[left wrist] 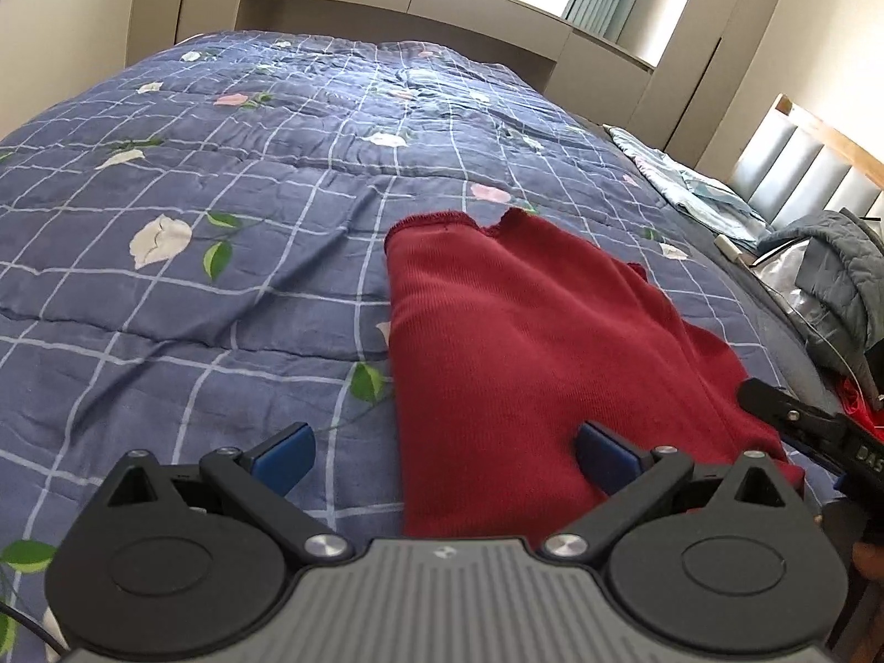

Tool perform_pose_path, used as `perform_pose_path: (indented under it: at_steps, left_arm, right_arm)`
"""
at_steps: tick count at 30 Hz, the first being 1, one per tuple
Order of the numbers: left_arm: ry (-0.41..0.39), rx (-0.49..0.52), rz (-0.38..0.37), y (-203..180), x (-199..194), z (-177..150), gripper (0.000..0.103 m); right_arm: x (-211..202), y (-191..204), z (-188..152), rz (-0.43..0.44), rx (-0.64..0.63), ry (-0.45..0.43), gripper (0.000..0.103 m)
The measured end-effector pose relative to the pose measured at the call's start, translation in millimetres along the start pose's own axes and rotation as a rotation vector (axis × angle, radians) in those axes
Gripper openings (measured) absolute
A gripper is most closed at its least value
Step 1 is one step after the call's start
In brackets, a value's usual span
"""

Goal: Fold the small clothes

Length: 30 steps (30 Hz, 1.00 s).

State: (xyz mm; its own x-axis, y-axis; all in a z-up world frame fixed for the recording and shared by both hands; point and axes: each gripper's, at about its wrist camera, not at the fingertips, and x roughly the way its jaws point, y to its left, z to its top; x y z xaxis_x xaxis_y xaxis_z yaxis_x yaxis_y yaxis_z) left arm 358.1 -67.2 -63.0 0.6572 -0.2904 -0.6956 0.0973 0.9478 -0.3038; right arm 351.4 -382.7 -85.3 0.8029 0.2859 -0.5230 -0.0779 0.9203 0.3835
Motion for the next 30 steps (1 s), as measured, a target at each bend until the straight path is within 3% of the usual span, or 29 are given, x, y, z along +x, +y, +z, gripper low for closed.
perform_pose_path:
  at_steps: [10, 16, 24, 30]
  left_arm:
    - [-0.007, -0.035, -0.018, 5.5, 5.5, -6.0, 0.103]
    - [-0.01, -0.036, -0.019, 5.5, 5.3, -6.7, 0.103]
    - [-0.036, -0.044, -0.036, 8.3, 6.8, -12.3, 0.103]
    - [-0.123, -0.047, -0.083, 16.4, 6.3, -27.1, 0.103]
  right_arm:
    - [-1.3, -2.0, -5.4, 0.022, 0.003, -0.024, 0.103]
    - [-3.4, -1.7, -7.3, 0.118, -0.017, -0.025, 0.102]
    - [-0.1, 0.0, -6.6, 0.113, -0.022, 0.0, 0.103]
    - [3.8, 6.7, -8.0, 0.077, -0.06, 0.015, 0.103]
